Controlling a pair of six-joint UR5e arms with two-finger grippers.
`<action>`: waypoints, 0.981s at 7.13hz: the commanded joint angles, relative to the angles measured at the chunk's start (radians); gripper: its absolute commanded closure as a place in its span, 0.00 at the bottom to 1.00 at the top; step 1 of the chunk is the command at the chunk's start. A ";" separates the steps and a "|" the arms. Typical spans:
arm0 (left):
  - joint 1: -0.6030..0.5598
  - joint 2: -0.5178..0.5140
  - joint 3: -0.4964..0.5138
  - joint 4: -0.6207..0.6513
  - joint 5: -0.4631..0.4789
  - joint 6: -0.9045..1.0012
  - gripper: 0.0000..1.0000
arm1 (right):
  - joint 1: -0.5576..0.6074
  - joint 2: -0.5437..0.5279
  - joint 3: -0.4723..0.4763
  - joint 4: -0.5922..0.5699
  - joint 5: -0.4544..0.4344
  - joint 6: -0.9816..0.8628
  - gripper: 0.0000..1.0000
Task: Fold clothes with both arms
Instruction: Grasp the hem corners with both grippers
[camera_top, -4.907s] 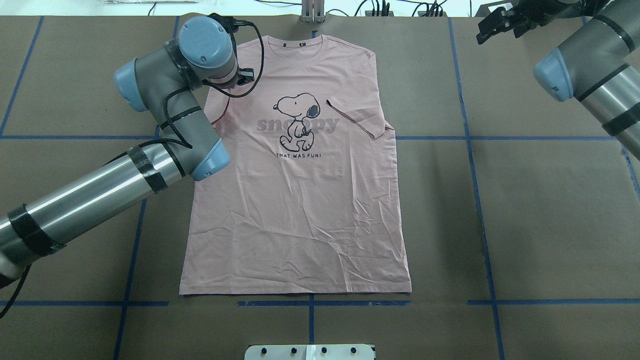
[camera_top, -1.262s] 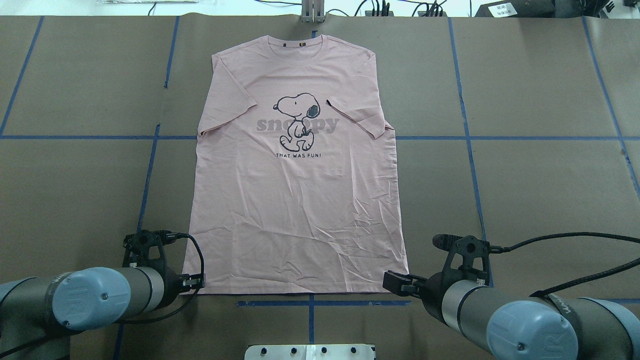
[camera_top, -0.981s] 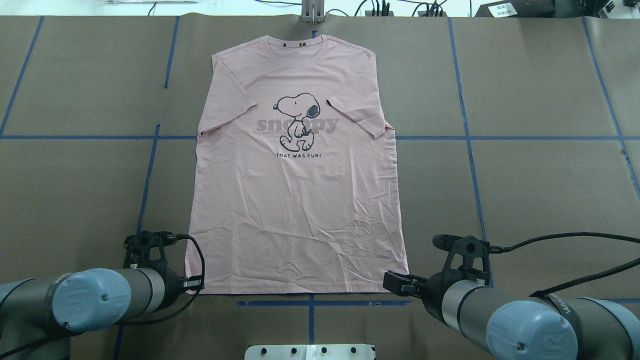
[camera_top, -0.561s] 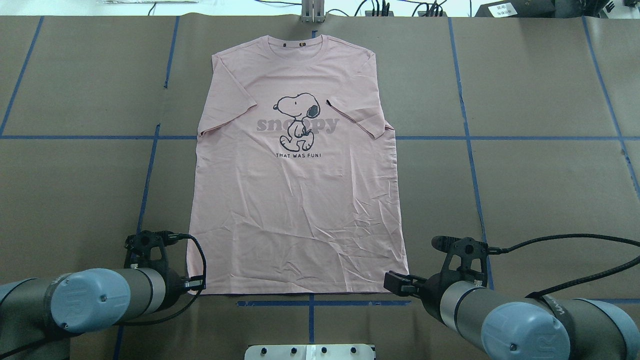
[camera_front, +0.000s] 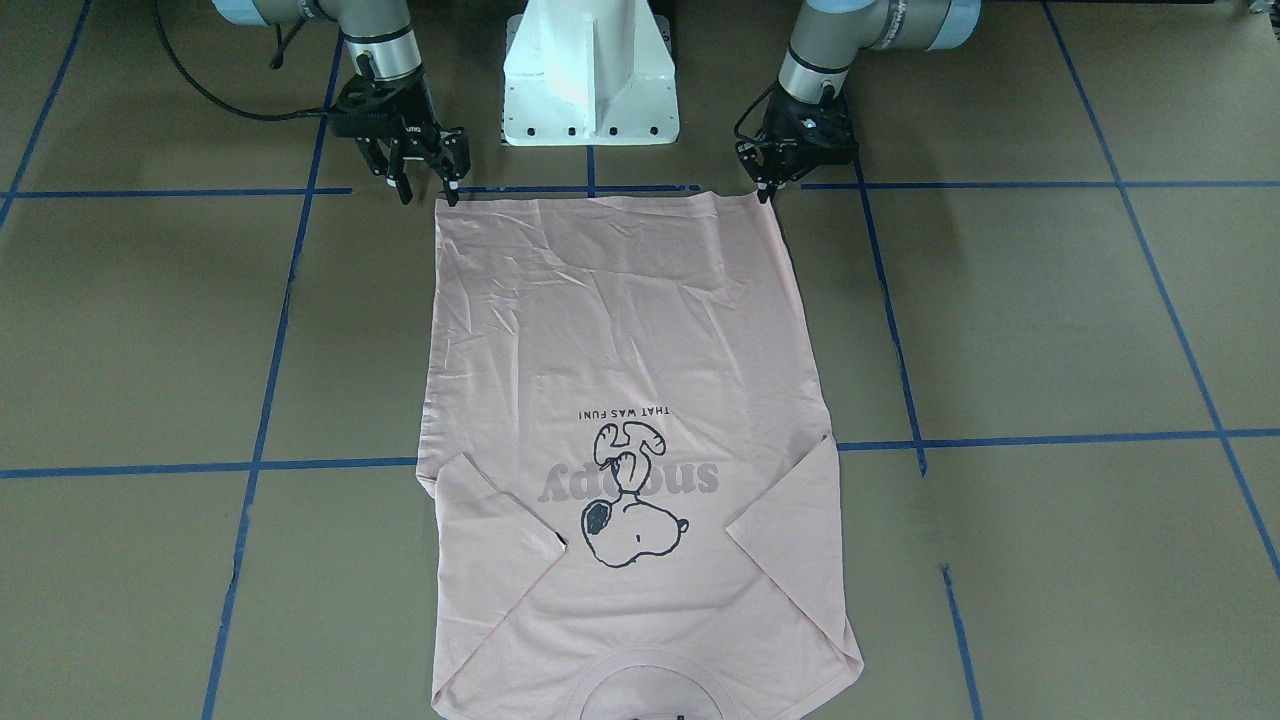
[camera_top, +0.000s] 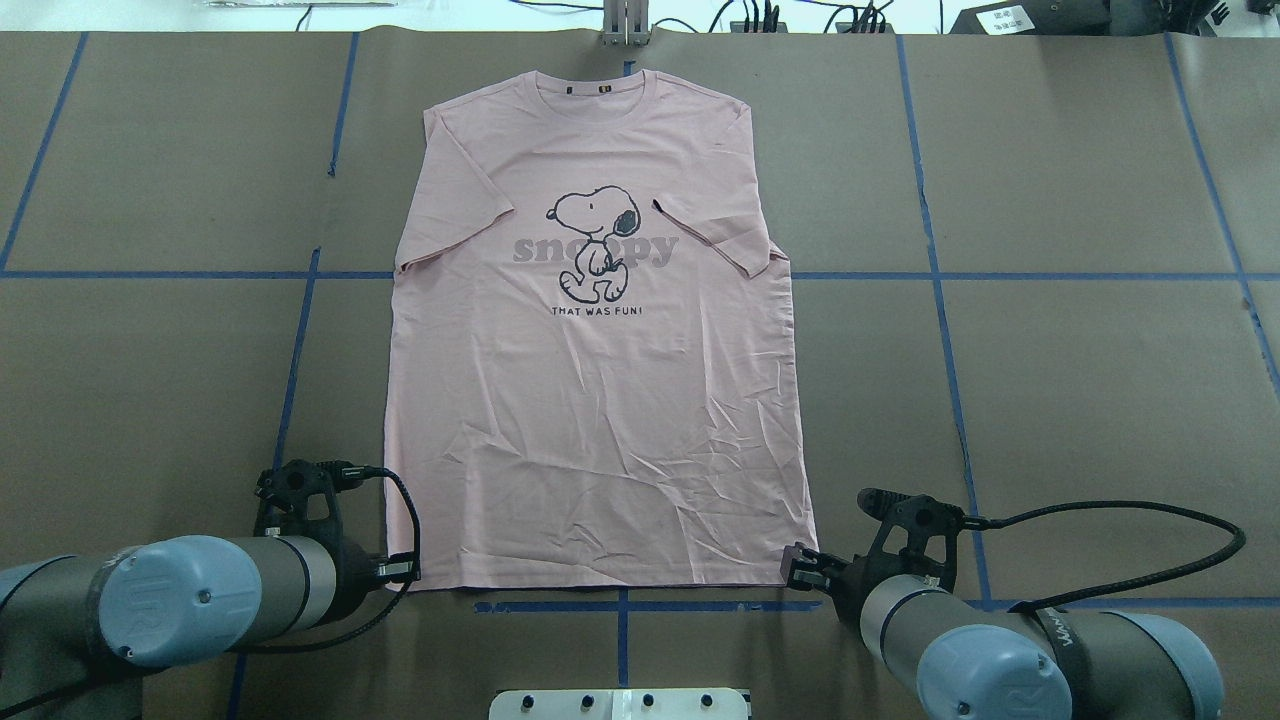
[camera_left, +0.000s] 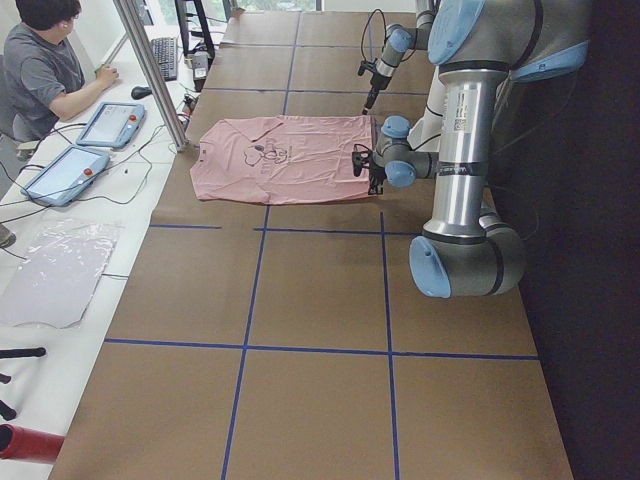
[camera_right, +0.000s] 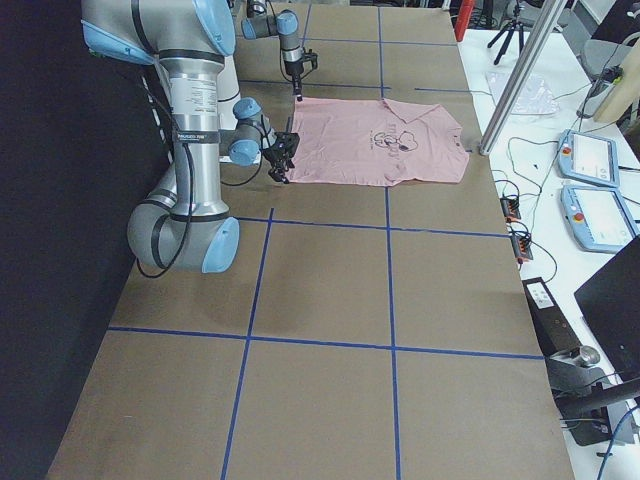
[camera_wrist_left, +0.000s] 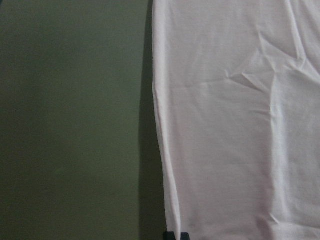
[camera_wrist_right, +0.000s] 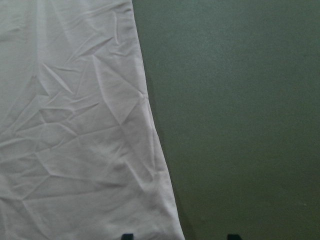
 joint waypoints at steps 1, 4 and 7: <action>0.000 -0.005 0.001 -0.001 0.000 0.000 1.00 | -0.007 0.043 -0.025 -0.045 -0.004 0.006 0.33; 0.000 -0.005 0.000 -0.001 0.000 -0.001 1.00 | -0.008 0.085 -0.034 -0.113 -0.005 0.007 0.38; 0.000 -0.005 0.000 -0.003 0.000 0.000 1.00 | -0.015 0.086 -0.057 -0.111 -0.007 0.012 0.41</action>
